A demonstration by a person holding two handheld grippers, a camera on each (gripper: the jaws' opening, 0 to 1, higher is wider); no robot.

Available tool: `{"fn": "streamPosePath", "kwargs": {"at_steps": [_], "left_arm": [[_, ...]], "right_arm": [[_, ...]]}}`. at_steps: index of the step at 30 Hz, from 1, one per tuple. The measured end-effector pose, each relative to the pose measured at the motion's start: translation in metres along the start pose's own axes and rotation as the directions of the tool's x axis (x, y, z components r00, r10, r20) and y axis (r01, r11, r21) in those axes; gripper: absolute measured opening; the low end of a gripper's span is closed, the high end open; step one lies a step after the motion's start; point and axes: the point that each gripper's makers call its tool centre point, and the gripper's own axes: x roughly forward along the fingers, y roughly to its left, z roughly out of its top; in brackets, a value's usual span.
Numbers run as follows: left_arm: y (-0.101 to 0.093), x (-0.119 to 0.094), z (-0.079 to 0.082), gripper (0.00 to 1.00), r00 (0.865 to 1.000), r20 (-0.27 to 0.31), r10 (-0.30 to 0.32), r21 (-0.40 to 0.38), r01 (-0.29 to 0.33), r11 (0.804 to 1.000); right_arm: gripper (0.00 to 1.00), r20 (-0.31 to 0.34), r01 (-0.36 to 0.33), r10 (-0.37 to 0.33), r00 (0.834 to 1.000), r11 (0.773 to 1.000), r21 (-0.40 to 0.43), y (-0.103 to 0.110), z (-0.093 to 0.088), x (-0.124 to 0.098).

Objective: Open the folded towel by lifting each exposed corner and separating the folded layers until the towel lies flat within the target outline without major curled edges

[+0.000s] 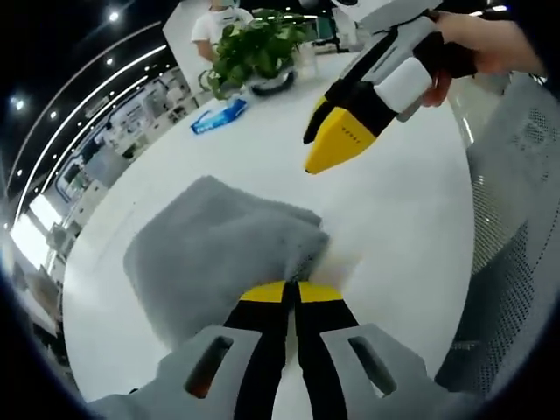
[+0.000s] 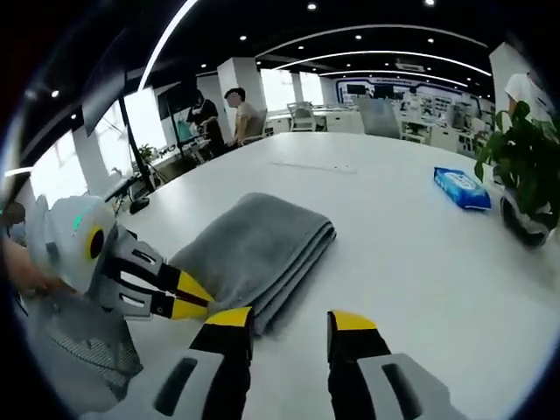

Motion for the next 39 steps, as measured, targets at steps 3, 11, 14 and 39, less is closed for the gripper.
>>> {"fn": "streamPosePath", "kwargs": {"at_steps": [3, 11, 14, 39], "left_arm": [[-0.007, -0.003, 0.000, 0.01, 1.000, 0.000, -0.010, -0.017, 0.010, 1.000], [-0.029, -0.012, 0.001, 0.01, 0.997, 0.005, -0.073, -0.056, 0.073, 0.996], [-0.037, -0.014, 0.001, 0.01, 0.996, -0.004, -0.092, -0.035, 0.092, 0.995], [-0.023, -0.045, 0.032, 0.01, 0.991, 0.129, -0.038, -0.153, 0.058, 0.986]], "right_arm": [[0.29, -0.001, -0.001, 0.001, 1.000, 1.000, 0.007, 0.002, -0.003, -0.002], [0.26, -0.017, -0.020, 0.020, 1.000, 0.999, 0.025, 0.014, -0.013, -0.004], [0.25, -0.026, -0.030, 0.031, 0.999, 0.999, 0.037, 0.019, -0.018, -0.003], [0.23, 0.098, -0.131, 0.099, 0.990, 0.900, 0.415, 0.017, -0.013, -0.011]]}}
